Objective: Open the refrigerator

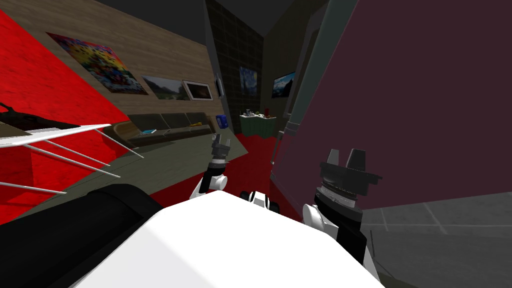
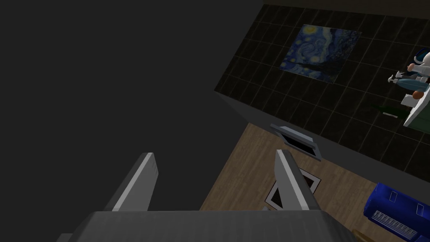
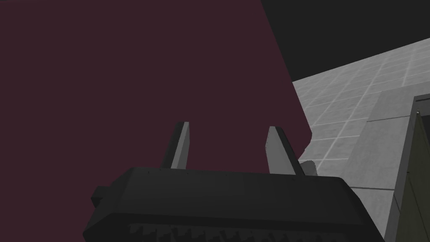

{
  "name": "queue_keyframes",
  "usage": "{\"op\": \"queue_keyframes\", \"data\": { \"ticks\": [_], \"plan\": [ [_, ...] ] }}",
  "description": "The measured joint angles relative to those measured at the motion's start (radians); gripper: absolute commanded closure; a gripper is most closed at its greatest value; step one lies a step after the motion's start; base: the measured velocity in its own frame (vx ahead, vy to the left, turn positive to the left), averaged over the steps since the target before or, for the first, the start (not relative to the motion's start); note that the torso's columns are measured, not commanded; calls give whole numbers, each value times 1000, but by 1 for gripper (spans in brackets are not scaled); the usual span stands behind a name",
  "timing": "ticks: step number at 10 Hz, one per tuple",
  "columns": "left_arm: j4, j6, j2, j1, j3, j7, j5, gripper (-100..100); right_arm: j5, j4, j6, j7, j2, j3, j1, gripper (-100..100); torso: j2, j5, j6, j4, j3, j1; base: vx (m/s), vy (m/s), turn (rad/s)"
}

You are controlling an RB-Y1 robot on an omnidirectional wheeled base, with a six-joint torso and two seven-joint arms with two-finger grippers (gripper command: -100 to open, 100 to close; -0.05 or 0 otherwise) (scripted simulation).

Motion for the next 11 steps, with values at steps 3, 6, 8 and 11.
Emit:
{"op": "queue_keyframes", "data": {
  "ticks": [3, 6, 8, 11],
  "plan": [
    [0, 0, 0, 0, 0, 0, 0, 0, -20, -4, -5, -7, -74, 2, -5, -100, 45, 0, 0, 45, -93, 0, 21, 7, 12],
    [0, 0, 0, 0, 0, 0, 0, 0, -74, -13, -32, -25, -158, 23, -7, -100, 45, 0, 0, 46, -95, 0, 64, 15, 29],
    [0, 0, 0, 0, 0, 0, 0, 0, -133, -26, -50, -49, -202, 33, -13, -100, 46, 0, 0, 47, -95, 1, 87, 33, 43],
    [0, 0, 0, 0, 0, 0, 0, 0, -213, -35, -85, -81, -236, 50, -15, -100, 48, 0, 0, 47, -93, -1, 63, 23, 31]
  ]
}}
